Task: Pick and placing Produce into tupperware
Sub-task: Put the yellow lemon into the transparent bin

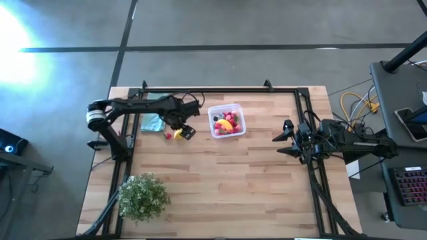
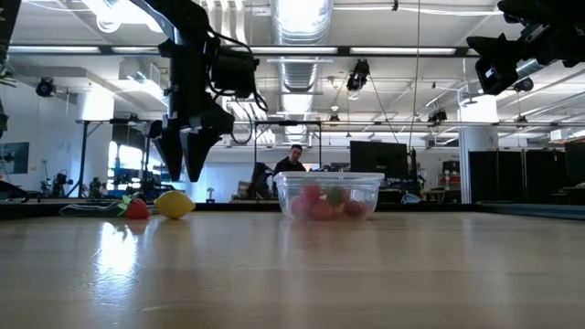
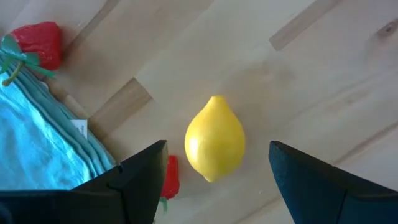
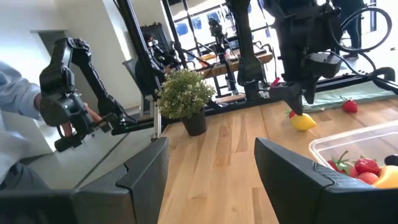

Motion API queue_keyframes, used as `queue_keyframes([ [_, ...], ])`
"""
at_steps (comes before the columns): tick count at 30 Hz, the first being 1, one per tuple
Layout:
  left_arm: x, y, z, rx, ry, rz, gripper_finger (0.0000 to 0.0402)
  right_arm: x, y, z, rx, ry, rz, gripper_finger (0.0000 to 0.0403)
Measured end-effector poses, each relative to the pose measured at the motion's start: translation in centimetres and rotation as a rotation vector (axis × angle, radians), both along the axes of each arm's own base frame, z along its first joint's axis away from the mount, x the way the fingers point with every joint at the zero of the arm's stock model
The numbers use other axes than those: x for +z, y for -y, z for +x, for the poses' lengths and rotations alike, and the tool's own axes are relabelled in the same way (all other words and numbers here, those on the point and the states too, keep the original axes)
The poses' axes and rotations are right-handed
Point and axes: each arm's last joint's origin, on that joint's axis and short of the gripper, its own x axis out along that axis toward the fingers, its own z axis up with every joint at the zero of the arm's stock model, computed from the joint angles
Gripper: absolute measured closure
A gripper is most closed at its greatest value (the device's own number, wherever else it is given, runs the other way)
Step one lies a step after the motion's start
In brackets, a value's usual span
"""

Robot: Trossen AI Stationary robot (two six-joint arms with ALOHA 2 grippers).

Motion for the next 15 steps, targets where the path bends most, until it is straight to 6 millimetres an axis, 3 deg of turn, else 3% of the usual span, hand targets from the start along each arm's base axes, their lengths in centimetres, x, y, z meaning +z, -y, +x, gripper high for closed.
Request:
queue_keyframes([
  [15,-4.1,-0.4,1.1,-0.041,-0.144,-0.064,0.0136,0.0,0.0,0.0,0.000,0.000,0.000,0.0174],
])
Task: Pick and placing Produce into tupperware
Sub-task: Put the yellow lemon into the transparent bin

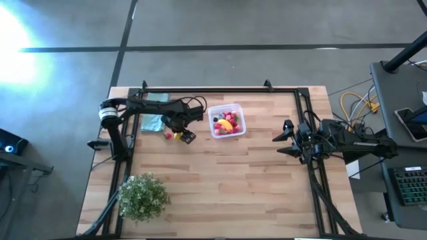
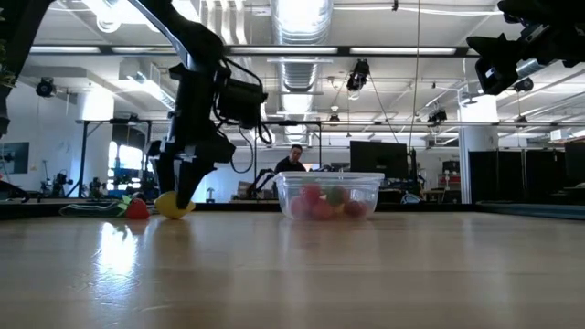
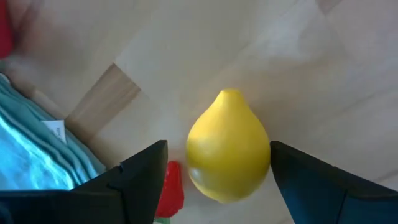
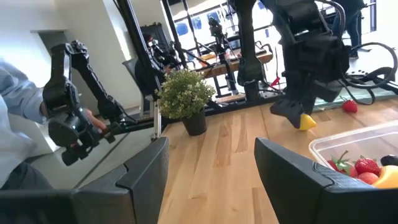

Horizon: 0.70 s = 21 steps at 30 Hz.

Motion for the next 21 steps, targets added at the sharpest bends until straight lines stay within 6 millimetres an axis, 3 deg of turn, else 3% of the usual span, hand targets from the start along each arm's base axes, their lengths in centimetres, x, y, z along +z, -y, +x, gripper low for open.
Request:
queue_keyframes([
  [7,-1.1,-0.1,0.2,-0.025,-0.036,-0.017,0.0139,0.0,0.0,0.0,0.000,0.000,0.000,0.0174],
  [13,-1.3,-0.1,0.3,-0.043,-0.044,-0.023,0.0187,0.0,0.0,0.0,0.000,0.000,0.000,0.0174],
  [16,-1.1,-0.1,0.2,-0.044,-0.036,-0.014,0.0216,0.0,0.0,0.0,0.000,0.000,0.000,0.0174],
  [21,0.8,-0.2,0.6,-0.046,0.022,0.025,0.0216,0.0,0.0,0.0,0.000,0.000,0.000,0.0174],
])
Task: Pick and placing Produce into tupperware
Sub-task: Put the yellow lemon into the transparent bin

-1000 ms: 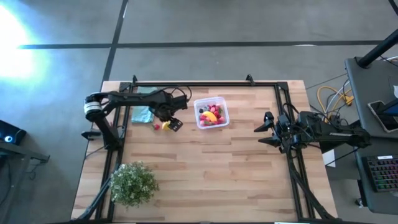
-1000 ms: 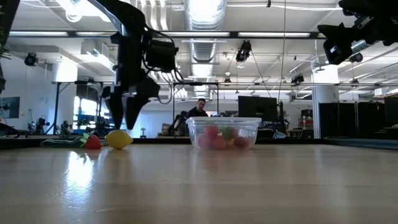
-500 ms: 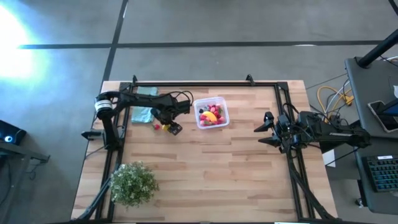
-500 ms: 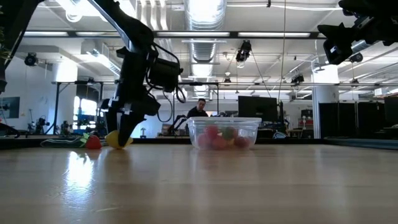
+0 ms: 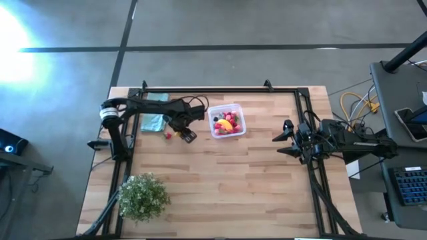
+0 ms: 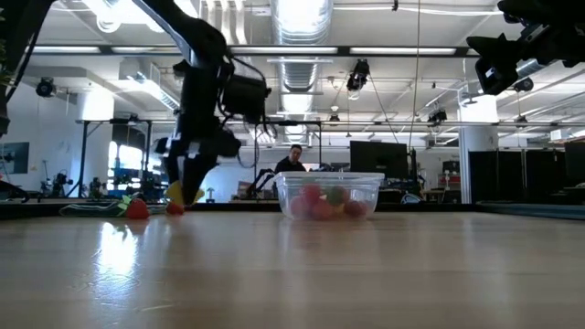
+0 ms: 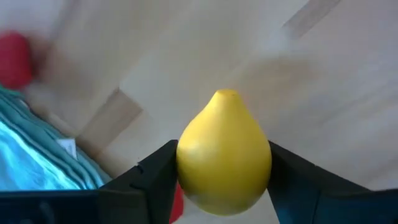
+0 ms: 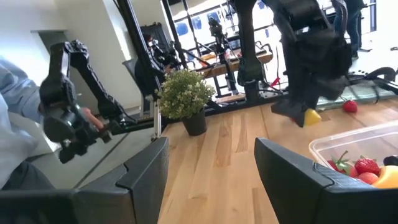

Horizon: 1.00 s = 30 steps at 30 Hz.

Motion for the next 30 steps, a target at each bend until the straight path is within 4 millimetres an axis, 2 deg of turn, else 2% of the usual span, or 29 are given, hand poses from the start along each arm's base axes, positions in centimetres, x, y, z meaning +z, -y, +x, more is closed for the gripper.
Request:
queue_keyframes([
  [3,3.1,0.1,0.7,-0.010,0.123,0.046,0.0191,0.0,0.0,0.0,0.000,0.000,0.000,0.0174],
  [6,7.1,-0.1,2.2,-0.064,0.380,0.150,0.0173,0.0,0.0,0.0,0.000,0.000,0.000,0.0174],
  [9,10.8,-0.3,4.0,-0.156,0.681,0.291,0.0182,0.0,0.0,0.0,0.000,0.000,0.000,0.0174],
  [12,12.8,-0.6,5.5,-0.211,0.851,0.387,0.0208,0.0,0.0,0.0,0.000,-0.001,0.000,0.0174],
  [14,13.0,-0.9,6.5,-0.217,0.871,0.376,0.0228,0.0,0.0,0.0,0.000,-0.004,0.000,0.0174],
  [16,12.3,-1.0,6.9,-0.217,0.791,0.341,0.0248,0.0,0.0,0.0,0.000,-0.005,0.000,0.0174],
  [21,10.7,-0.9,6.5,-0.290,0.592,0.302,0.0281,0.0,0.0,0.0,0.000,-0.005,0.000,0.0174],
  [26,9.7,0.2,4.3,-0.436,0.318,0.280,0.0273,0.0,0.0,0.1,0.000,-0.005,0.000,0.0174],
  [30,8.9,0.8,3.6,-0.578,0.249,0.262,0.0243,0.0,0.0,0.1,0.000,-0.005,0.000,0.0174],
])
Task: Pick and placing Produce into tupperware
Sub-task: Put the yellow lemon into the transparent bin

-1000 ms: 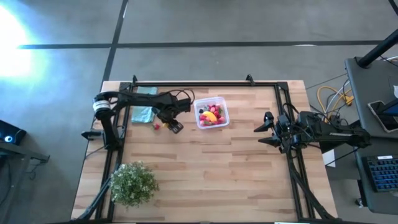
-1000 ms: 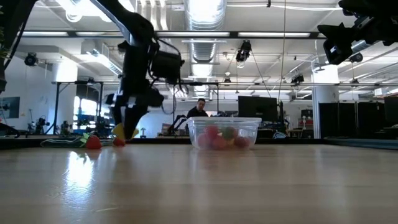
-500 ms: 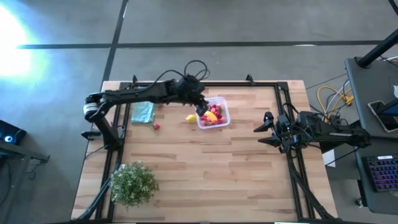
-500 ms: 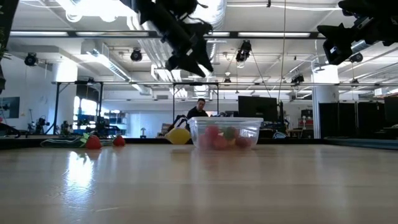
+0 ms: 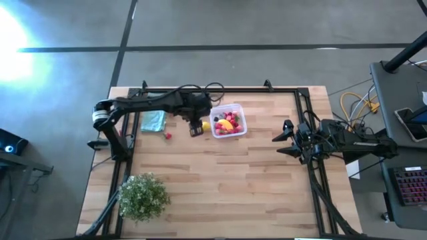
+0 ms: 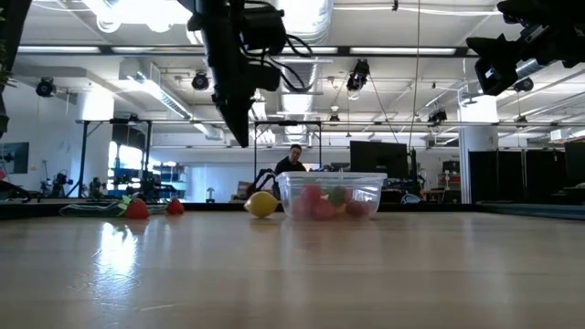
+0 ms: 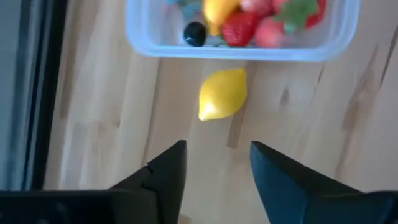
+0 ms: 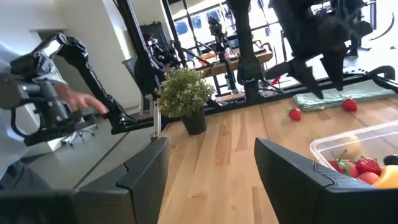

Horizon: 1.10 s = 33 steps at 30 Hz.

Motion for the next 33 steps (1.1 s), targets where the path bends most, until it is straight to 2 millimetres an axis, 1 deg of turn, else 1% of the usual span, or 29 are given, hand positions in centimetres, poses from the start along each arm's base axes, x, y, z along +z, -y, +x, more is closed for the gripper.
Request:
queue_keyframes([
  [2,-1.0,0.2,0.2,-0.089,-0.006,0.029,0.0222,0.0,0.0,0.0,0.000,0.000,0.000,0.0174],
  [7,-4.4,0.3,0.1,-0.246,-0.017,0.089,0.0167,0.0,0.0,0.0,0.000,0.000,0.000,0.0174],
  [11,-6.5,0.3,-0.1,-0.339,-0.002,0.148,0.0138,0.0,0.0,0.0,0.000,0.000,0.000,0.0174],
  [14,-7.2,0.0,0.0,-0.358,0.041,0.181,0.0132,0.0,0.0,0.0,0.000,0.000,0.000,0.0174],
  [17,-7.9,-0.4,0.2,-0.340,0.095,0.196,0.0132,0.0,0.0,0.0,0.000,0.000,0.000,0.0174],
  [22,-8.6,-1.6,0.3,-0.263,0.136,0.115,0.0132,0.0,0.0,0.0,0.000,0.001,0.000,0.0174],
  [24,-9.6,-1.9,0.3,-0.257,0.109,0.100,0.0132,0.0,0.0,0.0,0.000,-0.001,0.000,0.0174],
  [26,-9.9,-2.4,1.1,-0.256,0.156,0.114,0.0132,0.0,0.0,0.1,0.000,-0.005,0.000,0.0174],
  [29,-10.5,-2.7,1.9,-0.263,0.157,0.096,0.0132,-0.1,0.0,0.1,0.000,-0.010,0.000,0.0174],
  [33,-11.5,-2.9,2.4,-0.265,0.134,0.083,0.0132,-0.1,0.0,0.2,0.000,-0.018,0.001,0.0174],
])
